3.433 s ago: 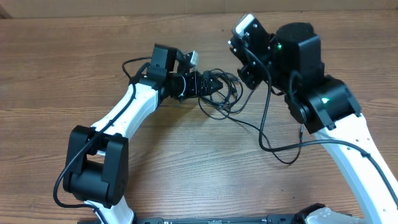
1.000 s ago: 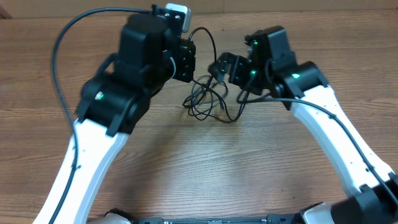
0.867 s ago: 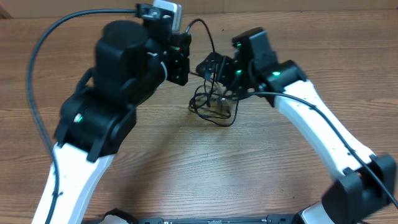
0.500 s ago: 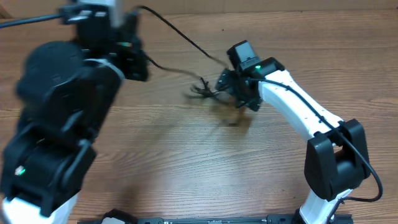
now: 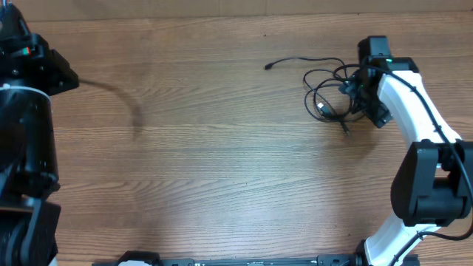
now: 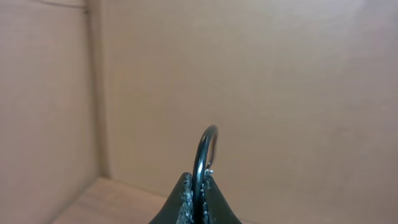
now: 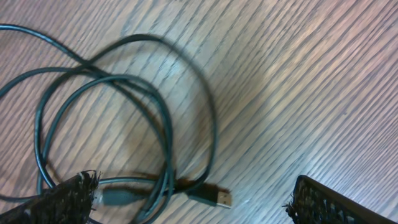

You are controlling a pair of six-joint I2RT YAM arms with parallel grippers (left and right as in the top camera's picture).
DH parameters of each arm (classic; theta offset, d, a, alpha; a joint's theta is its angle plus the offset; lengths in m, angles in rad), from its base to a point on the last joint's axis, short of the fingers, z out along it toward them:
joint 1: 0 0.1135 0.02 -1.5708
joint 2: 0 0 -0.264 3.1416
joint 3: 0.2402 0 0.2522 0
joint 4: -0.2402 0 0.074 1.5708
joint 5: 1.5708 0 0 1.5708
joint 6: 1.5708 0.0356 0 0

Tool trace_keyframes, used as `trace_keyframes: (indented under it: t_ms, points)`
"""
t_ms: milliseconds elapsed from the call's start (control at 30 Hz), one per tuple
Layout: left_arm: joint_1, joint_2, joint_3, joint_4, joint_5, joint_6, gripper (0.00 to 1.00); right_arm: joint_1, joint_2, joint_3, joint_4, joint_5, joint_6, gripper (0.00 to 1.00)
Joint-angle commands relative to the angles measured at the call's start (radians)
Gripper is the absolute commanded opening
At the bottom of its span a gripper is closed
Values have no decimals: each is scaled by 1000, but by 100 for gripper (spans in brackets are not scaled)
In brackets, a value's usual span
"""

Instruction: Untangle cables

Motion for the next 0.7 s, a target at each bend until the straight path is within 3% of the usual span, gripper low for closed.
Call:
trace_keyframes:
  t_ms: [0, 233, 367, 667]
  points:
    - [43, 62, 13, -11, -84, 18, 4, 3, 3, 1, -3, -24, -57, 100]
    - [216, 203, 13, -11, -61, 10, 4, 17, 3, 1, -11, -82, -58, 100]
    - [348, 329, 13, 24, 122, -3, 4, 17, 3, 1, -11, -134, -57, 100]
    - [612, 559, 15, 420, 311, -67, 4, 17, 3, 1, -10, -135, -57, 100]
